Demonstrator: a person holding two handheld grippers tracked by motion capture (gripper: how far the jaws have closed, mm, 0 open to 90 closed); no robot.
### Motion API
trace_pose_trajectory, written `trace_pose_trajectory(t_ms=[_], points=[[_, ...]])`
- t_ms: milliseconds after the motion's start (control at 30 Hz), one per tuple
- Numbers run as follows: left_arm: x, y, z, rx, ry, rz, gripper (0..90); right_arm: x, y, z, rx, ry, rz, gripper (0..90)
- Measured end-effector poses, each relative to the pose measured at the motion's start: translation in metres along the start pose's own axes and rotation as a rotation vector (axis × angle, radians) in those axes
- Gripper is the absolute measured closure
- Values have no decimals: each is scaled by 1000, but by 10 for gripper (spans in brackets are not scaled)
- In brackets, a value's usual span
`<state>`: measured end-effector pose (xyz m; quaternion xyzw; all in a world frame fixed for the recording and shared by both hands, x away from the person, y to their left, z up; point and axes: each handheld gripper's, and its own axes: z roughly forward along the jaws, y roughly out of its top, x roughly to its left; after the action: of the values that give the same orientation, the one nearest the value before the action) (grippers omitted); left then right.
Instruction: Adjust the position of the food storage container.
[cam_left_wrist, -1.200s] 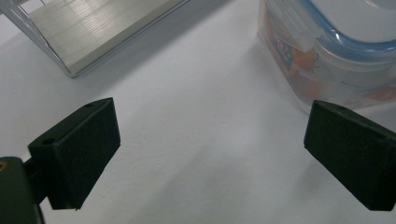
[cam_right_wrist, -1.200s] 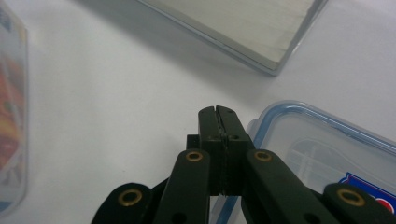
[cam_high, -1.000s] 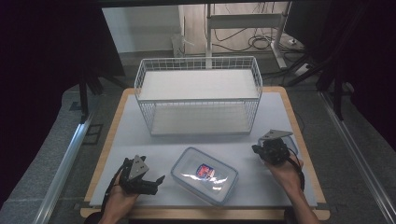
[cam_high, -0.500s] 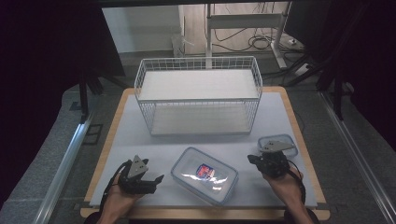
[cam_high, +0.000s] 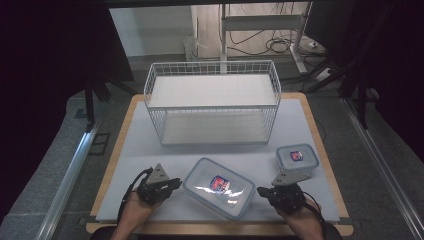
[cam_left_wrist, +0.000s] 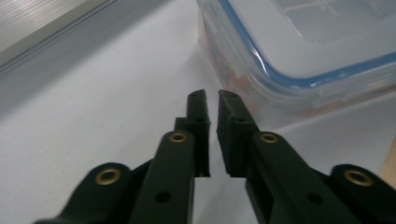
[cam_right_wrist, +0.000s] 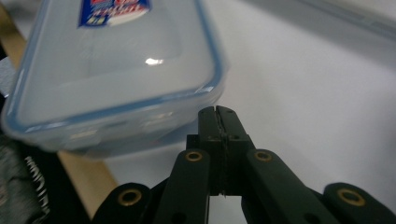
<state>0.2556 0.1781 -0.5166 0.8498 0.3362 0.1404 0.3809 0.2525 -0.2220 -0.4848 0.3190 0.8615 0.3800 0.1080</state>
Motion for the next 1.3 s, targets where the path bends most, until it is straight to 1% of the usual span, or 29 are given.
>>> trace_pose_trajectory(t_ms=[67, 200, 300, 367, 400, 433, 467, 567, 700, 767, 900, 967, 1000, 1133, 1300], points=[[1, 1, 2, -10, -2, -14, 864, 4, -4, 0, 17, 16, 9, 900], [2, 2, 5, -28, -27, -41, 872, 12, -12, -2, 38, 65, 24, 900], [1, 4, 8, -27, -33, -47, 879, 20, -14, -1, 42, 103, 13, 900], [1, 4, 8, -18, -37, -47, 893, 24, -12, 0, 38, 109, -3, 900], [1, 4, 8, -12, -41, -46, 896, 25, -11, 1, 38, 107, -11, 900], [1, 4, 8, -12, -63, -46, 896, 25, -10, 2, 45, 93, -20, 900], [-1, 4, 9, -11, -68, -48, 896, 24, -9, 4, 49, 86, -20, 900], [-4, 5, 11, 4, -43, -38, 897, 19, -8, 7, 52, 74, -10, 900], [-3, 4, 9, 1, -54, -61, 897, 12, -2, 10, 47, 36, -13, 900], [-3, 4, 9, 5, -50, -61, 897, 8, 3, 14, 49, 16, -19, 900], [-3, 3, 8, 8, -52, -82, 897, -1, 10, 22, 47, -7, -16, 900], [-3, 3, 8, 10, -50, -85, 897, -6, 14, 25, 47, -18, -18, 900], [-4, 3, 7, 11, -50, -87, 897, -8, 16, 27, 44, -22, -11, 900], [-5, 3, 7, 14, -48, -83, 897, -17, 22, 34, 39, -32, -2, 900], [-7, 4, 7, 17, -55, -68, 897, -29, 31, 43, 33, -47, -4, 900]])
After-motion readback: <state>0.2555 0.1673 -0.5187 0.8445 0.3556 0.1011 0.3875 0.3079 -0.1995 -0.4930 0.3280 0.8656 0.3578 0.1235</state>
